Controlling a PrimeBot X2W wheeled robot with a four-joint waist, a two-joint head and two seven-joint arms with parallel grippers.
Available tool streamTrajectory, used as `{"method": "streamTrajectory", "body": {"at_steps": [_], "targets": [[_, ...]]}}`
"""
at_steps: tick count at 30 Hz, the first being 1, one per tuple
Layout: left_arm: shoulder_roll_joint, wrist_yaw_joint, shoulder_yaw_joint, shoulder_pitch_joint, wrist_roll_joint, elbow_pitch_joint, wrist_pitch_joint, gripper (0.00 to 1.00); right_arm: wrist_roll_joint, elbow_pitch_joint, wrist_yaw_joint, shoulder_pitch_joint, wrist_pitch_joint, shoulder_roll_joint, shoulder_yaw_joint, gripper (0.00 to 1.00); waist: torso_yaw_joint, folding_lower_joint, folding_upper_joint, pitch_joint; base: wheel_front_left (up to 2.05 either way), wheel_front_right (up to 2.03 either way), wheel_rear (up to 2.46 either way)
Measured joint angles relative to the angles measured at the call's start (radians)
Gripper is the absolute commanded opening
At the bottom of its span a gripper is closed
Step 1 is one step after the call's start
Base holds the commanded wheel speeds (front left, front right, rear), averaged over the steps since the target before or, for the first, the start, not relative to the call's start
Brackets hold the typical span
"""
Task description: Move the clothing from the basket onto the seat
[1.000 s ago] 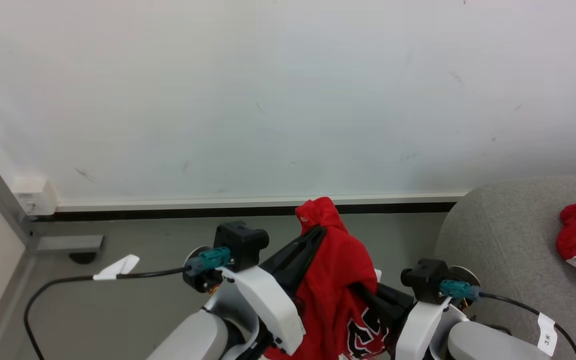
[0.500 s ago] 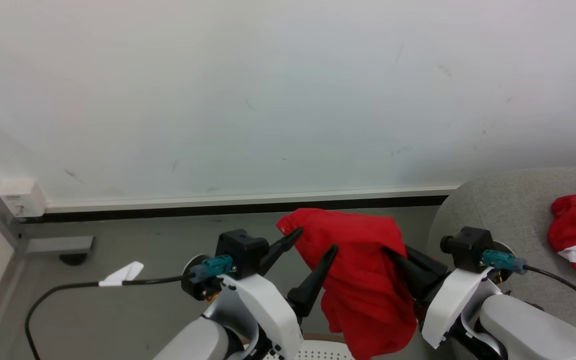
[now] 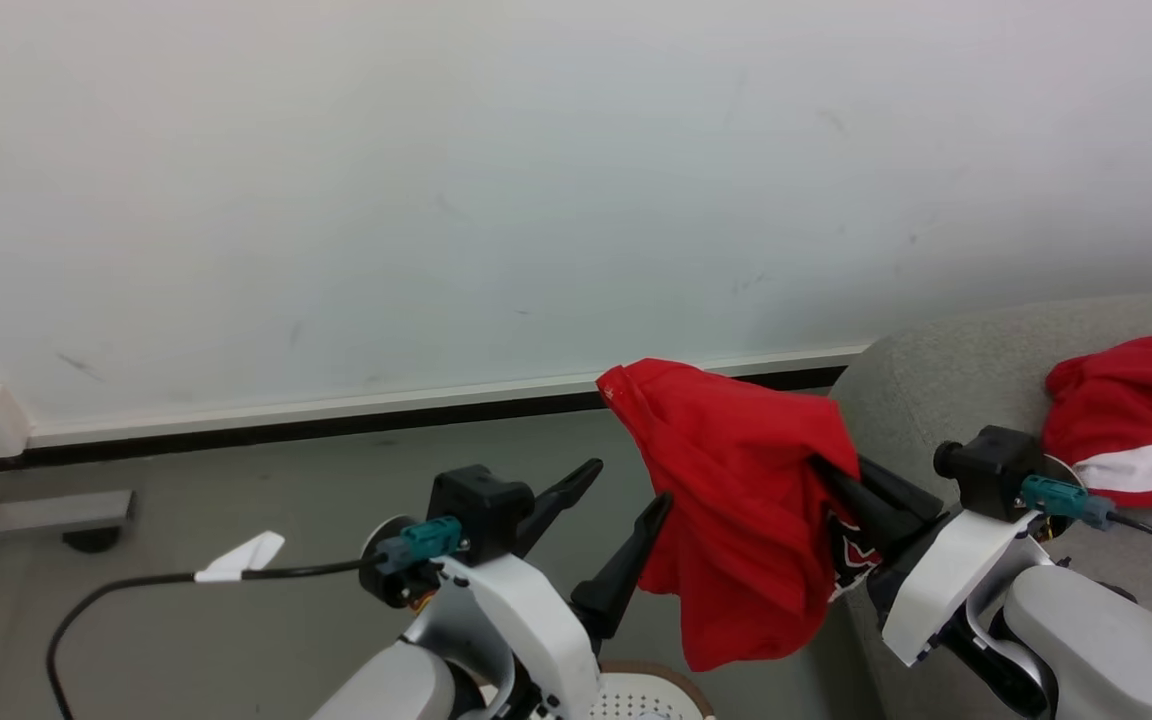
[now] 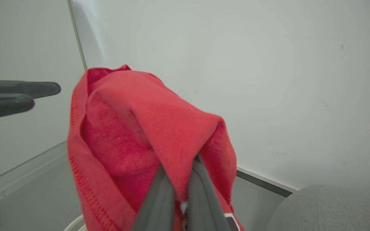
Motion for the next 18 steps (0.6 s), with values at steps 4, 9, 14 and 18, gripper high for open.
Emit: {"method": "streamTrajectory", "body": {"at_steps": [4, 9, 14, 18], "targets": [[0.002, 0.005, 0.002, 0.0, -0.002, 0.0, -0.006, 1.0, -0.007, -0.011, 0.0, 0.0, 0.0, -0.009, -0.019, 0.0, -0.033, 0.0, 0.0, 0.01, 0.0, 0.0, 0.0], [0.002, 0.008, 0.005, 0.0, -0.006, 0.0, -0.017, 1.0, -0.014, -0.021, 0.0, 0.001, 0.0, -0.034, -0.042, 0.0, -0.085, 0.0, 0.0, 0.021, 0.0, 0.0, 0.0], [0.001, 0.01, 0.004, 0.002, -0.007, -0.001, -0.026, 1.0, -0.022, -0.038, 0.0, 0.001, -0.002, -0.054, -0.073, 0.0, -0.149, 0.0, 0.0, 0.03, 0.0, 0.0, 0.0], [-0.002, 0.013, 0.001, 0.003, -0.008, -0.002, -0.031, 1.0, -0.031, -0.054, 0.0, 0.002, -0.003, -0.079, -0.093, 0.0, -0.207, 0.0, 0.0, 0.037, 0.0, 0.0, 0.0]]}}
